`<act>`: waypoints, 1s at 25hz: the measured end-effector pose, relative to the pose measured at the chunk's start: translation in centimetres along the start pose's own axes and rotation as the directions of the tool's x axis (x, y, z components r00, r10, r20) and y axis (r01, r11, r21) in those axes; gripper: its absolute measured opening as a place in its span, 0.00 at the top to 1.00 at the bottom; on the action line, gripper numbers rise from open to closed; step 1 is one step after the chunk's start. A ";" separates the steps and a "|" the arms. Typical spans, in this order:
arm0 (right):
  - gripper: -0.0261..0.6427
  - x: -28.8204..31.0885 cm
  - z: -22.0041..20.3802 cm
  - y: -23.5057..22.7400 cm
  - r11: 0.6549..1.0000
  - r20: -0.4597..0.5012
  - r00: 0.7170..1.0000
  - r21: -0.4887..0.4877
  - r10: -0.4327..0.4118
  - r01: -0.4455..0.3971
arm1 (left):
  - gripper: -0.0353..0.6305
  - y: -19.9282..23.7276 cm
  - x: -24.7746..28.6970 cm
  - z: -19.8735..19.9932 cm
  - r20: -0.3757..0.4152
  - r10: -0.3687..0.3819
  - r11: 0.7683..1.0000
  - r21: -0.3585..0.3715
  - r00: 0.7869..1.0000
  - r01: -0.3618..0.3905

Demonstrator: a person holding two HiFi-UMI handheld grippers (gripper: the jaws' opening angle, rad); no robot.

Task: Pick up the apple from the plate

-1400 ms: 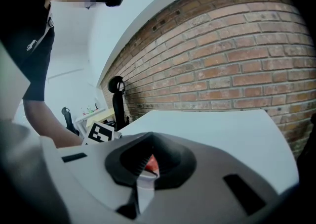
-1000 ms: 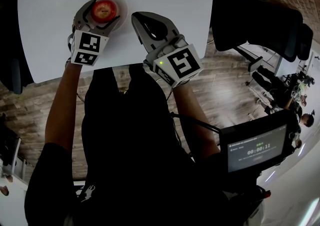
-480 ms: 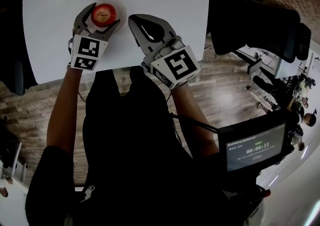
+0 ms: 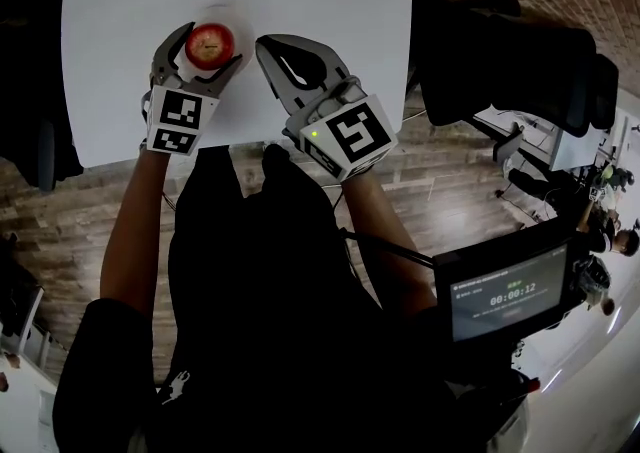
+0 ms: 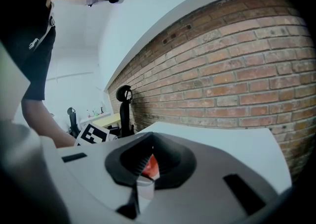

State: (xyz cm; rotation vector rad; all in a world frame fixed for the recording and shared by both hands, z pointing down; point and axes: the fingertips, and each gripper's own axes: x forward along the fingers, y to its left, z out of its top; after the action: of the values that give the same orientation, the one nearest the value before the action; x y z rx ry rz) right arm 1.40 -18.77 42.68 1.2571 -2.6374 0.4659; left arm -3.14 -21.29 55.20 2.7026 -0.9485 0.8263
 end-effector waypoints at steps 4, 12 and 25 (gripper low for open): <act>0.96 -0.1 0.7 0.7 1.000 0.012 1.000 -0.014 0.017 -0.017 | 0.32 0.2 -0.7 0.4 0.005 0.015 1.000 0.000 1.000 -0.015; 0.96 -0.6 2.4 1.4 0.998 0.039 0.999 -0.043 0.038 -0.036 | 0.32 0.1 -1.9 1.9 0.019 0.039 0.999 0.003 0.999 -0.039; 0.96 -1.2 3.9 3.6 0.995 0.063 0.995 -0.073 0.073 -0.068 | 0.32 0.3 -4.6 3.7 0.051 0.085 0.996 0.006 0.995 -0.086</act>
State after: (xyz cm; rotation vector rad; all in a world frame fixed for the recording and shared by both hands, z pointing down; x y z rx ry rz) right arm -0.71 -17.16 37.96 1.1812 -2.7348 0.3442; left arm -4.64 -20.28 49.56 2.7193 -1.0811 0.7816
